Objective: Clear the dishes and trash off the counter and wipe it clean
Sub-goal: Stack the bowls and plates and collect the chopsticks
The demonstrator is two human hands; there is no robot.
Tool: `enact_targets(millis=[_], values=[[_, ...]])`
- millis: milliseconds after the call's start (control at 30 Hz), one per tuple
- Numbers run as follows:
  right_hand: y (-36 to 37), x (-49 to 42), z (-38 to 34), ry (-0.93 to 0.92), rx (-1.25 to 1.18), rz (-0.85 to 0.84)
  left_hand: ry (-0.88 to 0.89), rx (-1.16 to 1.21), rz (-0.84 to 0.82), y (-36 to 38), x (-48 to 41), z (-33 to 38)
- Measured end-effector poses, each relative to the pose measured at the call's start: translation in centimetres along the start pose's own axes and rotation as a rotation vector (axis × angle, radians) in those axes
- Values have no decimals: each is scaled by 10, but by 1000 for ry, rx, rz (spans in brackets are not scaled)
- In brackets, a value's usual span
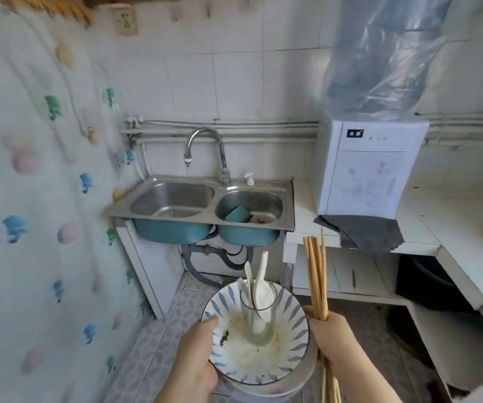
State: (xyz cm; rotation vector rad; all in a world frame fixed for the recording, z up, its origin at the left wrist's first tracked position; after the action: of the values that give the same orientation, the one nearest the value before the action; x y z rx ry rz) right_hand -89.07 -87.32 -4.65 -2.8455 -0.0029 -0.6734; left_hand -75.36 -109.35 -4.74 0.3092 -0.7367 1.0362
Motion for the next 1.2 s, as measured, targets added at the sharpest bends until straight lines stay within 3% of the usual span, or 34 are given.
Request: enact_targets(millis=[233, 567, 1033, 1200], values=[[69, -74, -71, -96, 74, -129, 41, 21, 39, 28, -54, 68], [158, -130, -120, -122, 119, -174, 30, 100, 154, 27, -125, 128], [382, -181, -208, -100, 95, -205, 65, 129, 166, -22, -290, 306], [436, -196, -237, -140, 140, -195, 30, 150, 165, -32, -341, 340]])
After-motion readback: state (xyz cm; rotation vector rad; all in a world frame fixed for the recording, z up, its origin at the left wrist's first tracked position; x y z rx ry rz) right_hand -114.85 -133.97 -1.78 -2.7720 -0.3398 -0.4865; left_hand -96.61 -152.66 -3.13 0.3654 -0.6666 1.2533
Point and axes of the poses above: each hand's wrist, its own x-axis away from the middle knuckle, its own y-axis out of the palm, z = x × y, the point moved 10 cm from there along -x, towards the middle knuckle, and after that the axes turned 13 degrees about z, right-handed, at the moved point
